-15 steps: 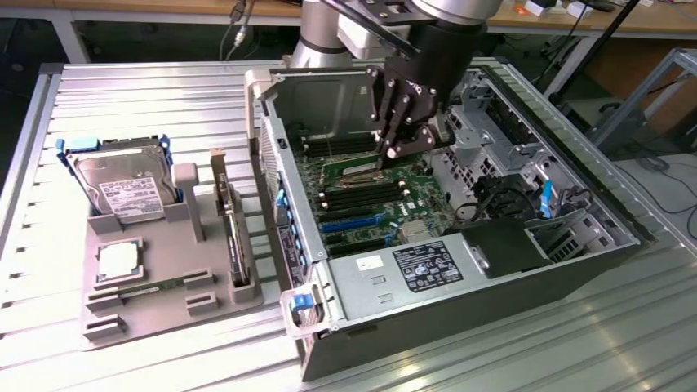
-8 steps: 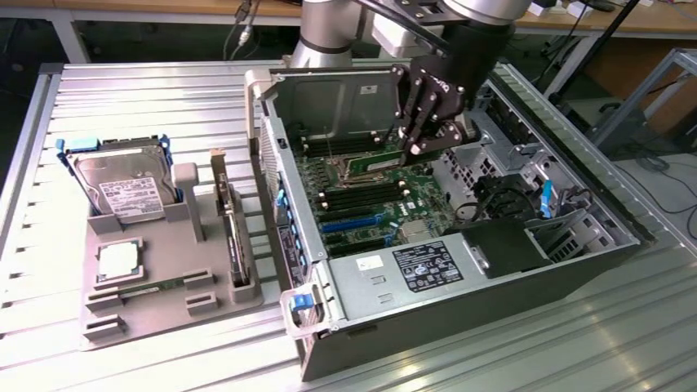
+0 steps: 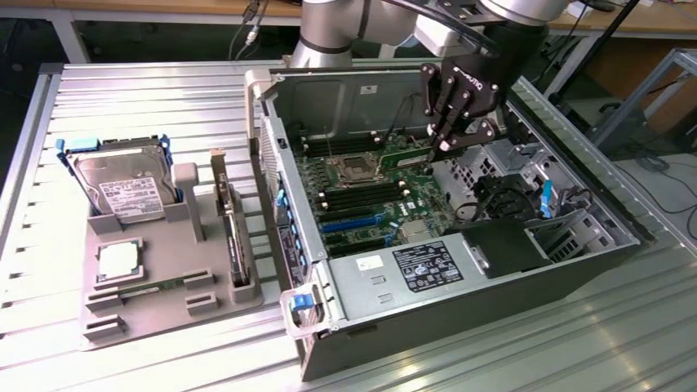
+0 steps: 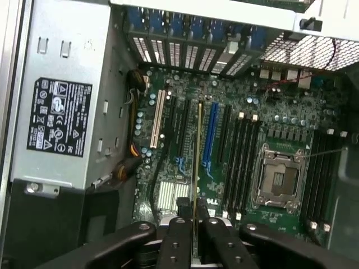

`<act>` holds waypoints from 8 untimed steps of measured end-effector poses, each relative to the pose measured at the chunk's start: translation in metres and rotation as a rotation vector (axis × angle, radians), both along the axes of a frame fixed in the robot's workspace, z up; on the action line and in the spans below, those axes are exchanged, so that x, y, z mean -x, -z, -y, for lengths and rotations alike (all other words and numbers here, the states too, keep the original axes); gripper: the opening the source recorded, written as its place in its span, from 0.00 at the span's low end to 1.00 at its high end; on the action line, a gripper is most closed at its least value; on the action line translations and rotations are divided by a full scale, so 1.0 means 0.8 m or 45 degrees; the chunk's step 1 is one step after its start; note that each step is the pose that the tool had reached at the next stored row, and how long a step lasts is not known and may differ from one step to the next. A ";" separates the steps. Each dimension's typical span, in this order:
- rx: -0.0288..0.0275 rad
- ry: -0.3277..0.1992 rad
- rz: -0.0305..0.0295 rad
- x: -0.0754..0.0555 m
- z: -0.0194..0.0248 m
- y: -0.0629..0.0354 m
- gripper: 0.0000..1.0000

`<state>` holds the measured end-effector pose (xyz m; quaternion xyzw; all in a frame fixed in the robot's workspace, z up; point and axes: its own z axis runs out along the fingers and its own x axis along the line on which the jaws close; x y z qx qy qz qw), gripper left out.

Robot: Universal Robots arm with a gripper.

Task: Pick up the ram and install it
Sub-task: 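Pick up the ram and move it above insertion slot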

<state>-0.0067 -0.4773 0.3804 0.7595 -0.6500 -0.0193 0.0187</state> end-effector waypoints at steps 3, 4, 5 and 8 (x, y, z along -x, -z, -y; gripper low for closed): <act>0.0000 0.056 0.0000 0.000 -0.0002 0.000 0.14; 0.0001 0.078 0.0000 0.000 -0.0017 0.000 0.14; -0.0002 0.085 0.0000 0.000 -0.0048 0.000 0.14; 0.0004 0.085 0.0000 0.000 -0.0147 0.001 0.14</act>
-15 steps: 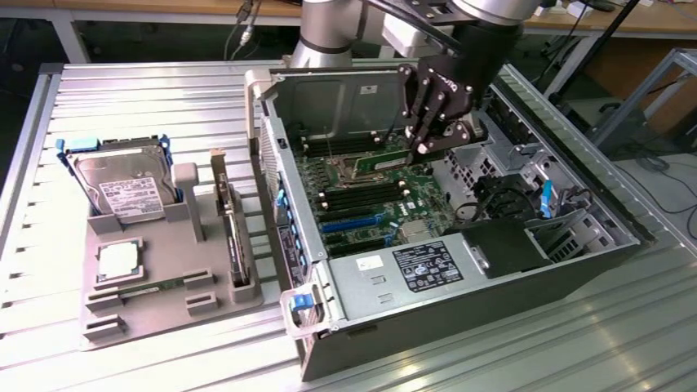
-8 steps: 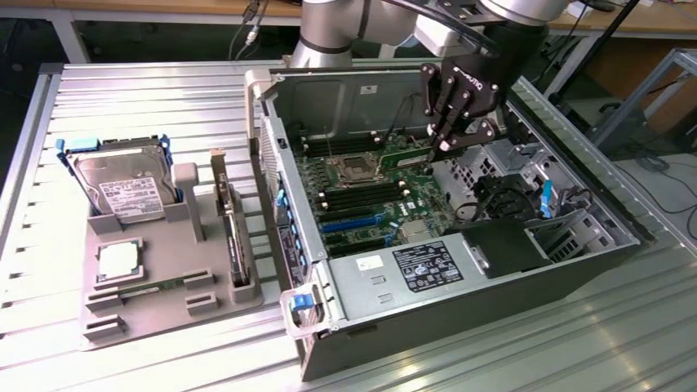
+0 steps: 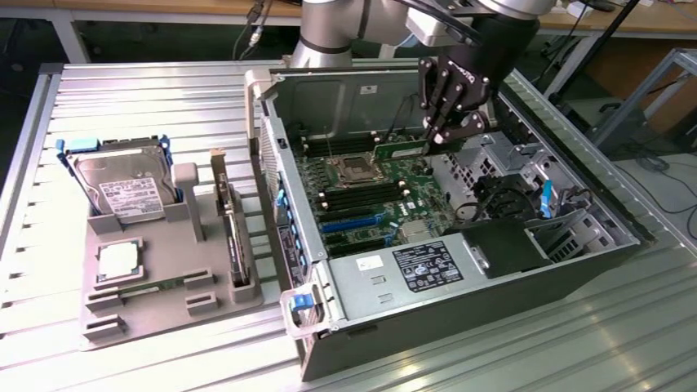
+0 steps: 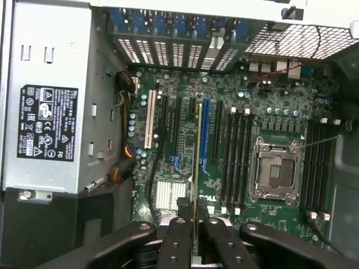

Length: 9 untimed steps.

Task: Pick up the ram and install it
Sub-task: 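Pick up the ram and move it above insertion slot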

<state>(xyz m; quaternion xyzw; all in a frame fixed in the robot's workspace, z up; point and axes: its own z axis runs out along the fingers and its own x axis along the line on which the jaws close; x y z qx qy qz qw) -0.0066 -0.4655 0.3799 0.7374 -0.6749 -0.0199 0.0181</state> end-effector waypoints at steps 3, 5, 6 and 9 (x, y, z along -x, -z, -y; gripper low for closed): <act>0.0002 0.001 0.0000 0.000 -0.0171 0.000 0.14; 0.0000 0.002 0.0000 0.000 -0.0296 0.000 0.14; 0.0001 0.003 0.0000 0.000 -0.0346 0.000 0.14; 0.0001 0.010 0.0000 0.000 -0.0376 0.000 0.14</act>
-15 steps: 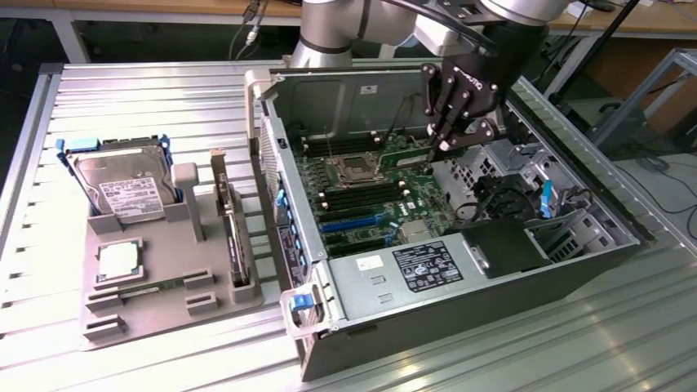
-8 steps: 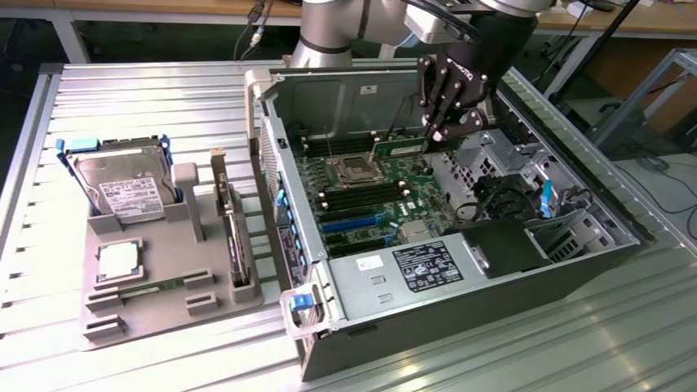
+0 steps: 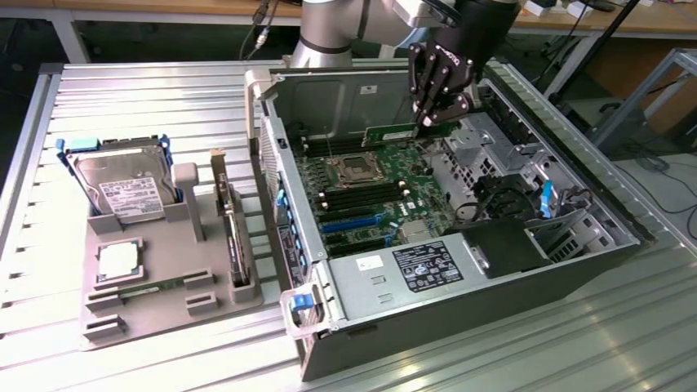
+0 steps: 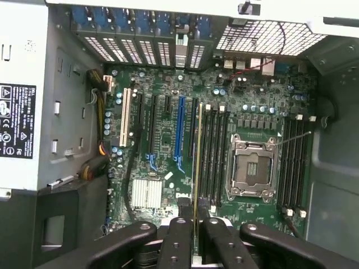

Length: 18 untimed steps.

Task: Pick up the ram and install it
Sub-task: 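Pick up the ram and move it above insertion slot, then insert the ram into the slot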

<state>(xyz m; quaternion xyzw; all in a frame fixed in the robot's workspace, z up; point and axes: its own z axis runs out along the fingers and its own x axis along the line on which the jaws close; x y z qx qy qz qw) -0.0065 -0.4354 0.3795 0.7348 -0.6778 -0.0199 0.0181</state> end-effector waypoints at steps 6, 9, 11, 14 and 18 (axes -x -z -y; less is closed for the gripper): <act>0.0001 0.009 0.0000 0.000 0.0000 0.000 0.14; -0.0036 0.011 -0.0006 0.000 0.0006 0.002 0.14; -0.0090 0.011 -0.0025 0.000 0.0021 0.005 0.14; -0.0088 0.011 -0.0038 0.000 0.0022 0.014 0.14; -0.0088 0.046 -0.0036 0.000 0.0022 0.026 0.14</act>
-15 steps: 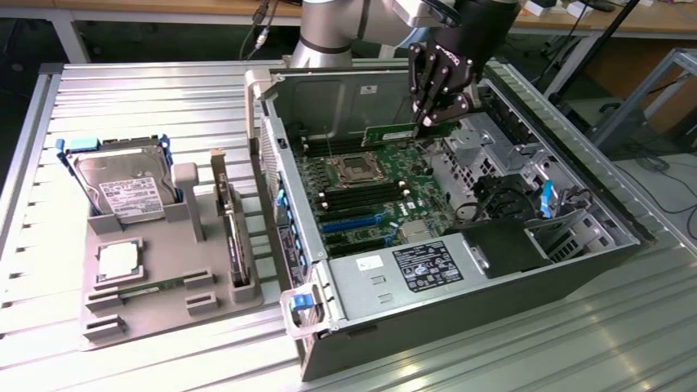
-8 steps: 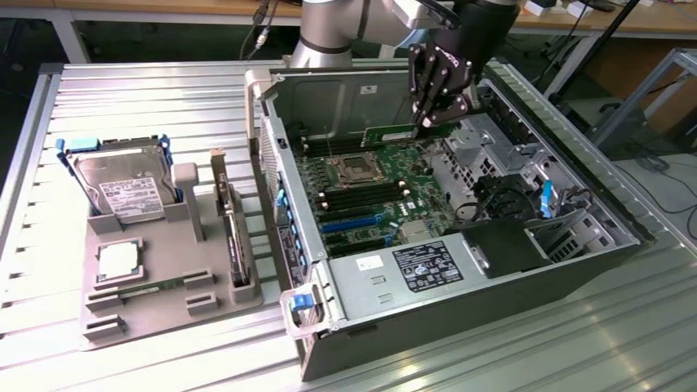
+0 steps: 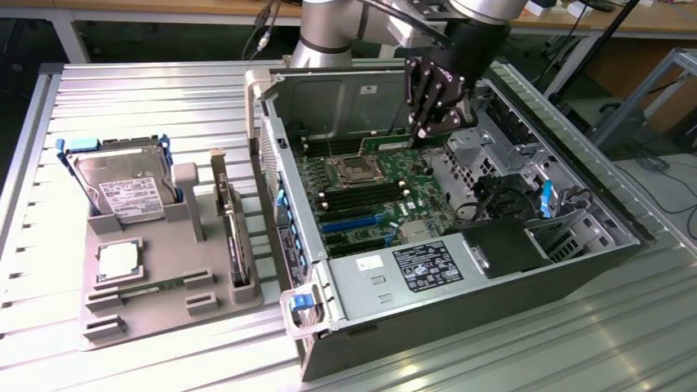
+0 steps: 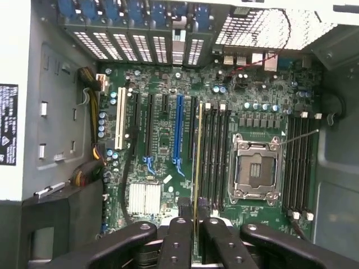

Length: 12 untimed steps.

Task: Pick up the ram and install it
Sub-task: 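Insert the ram into the slot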

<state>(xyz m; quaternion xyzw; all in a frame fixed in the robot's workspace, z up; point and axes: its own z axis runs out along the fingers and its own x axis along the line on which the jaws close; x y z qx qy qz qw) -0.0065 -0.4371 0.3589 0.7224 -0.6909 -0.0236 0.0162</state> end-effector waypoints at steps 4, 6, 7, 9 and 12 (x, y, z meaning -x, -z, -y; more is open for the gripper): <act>0.0001 0.055 -0.0001 0.000 -0.0004 0.017 0.14; 0.0003 0.055 -0.0001 0.000 -0.0095 0.027 0.14; 0.0000 0.055 0.0000 0.001 -0.0161 0.031 0.14; 0.0003 0.055 0.0000 0.003 -0.0256 0.036 0.14; 0.0001 0.049 0.0001 0.014 -0.0297 0.044 0.14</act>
